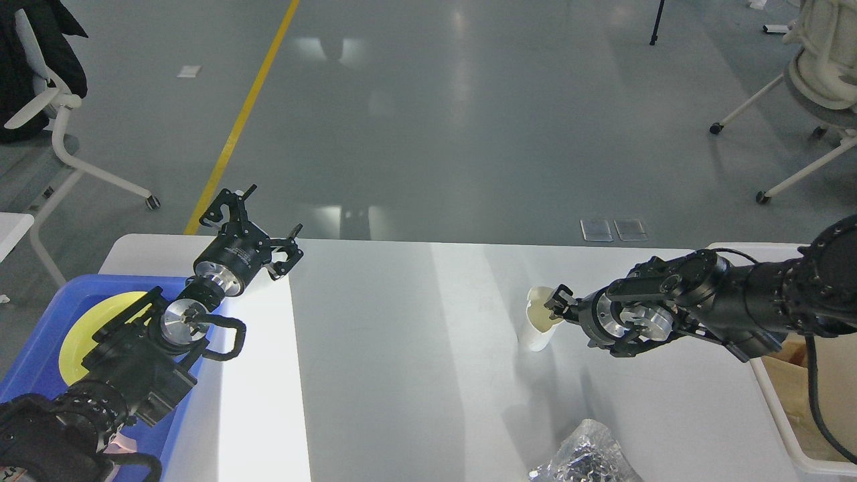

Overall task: Tidy desktop
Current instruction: 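Close the right gripper on the paper cup's rim, then lift the paper cup and carry it into the white bin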

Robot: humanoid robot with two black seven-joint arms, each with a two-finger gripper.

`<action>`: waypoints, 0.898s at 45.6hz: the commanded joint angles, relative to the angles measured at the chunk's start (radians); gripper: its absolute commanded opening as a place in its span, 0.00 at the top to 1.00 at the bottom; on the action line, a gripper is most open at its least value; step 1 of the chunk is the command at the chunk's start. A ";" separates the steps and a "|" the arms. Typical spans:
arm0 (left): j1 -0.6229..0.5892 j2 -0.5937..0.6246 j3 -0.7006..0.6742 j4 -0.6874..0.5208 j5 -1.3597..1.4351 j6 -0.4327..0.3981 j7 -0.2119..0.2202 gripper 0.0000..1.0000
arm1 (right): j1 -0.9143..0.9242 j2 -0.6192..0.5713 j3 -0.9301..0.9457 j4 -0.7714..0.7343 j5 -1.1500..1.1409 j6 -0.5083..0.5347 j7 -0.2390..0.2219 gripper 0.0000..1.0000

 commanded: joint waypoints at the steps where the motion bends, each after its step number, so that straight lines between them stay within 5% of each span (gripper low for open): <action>1: -0.001 0.000 0.000 0.000 0.000 0.000 0.000 0.01 | 0.000 -0.004 0.000 0.000 0.000 0.002 0.000 0.98; 30: 0.000 0.000 0.000 0.000 0.001 0.000 0.000 0.01 | 0.009 -0.015 -0.009 0.005 0.000 -0.004 -0.002 1.00; 41: 0.000 0.000 0.000 0.000 0.000 0.000 0.000 0.01 | 0.113 -0.107 -0.057 0.044 -0.029 0.027 -0.002 1.00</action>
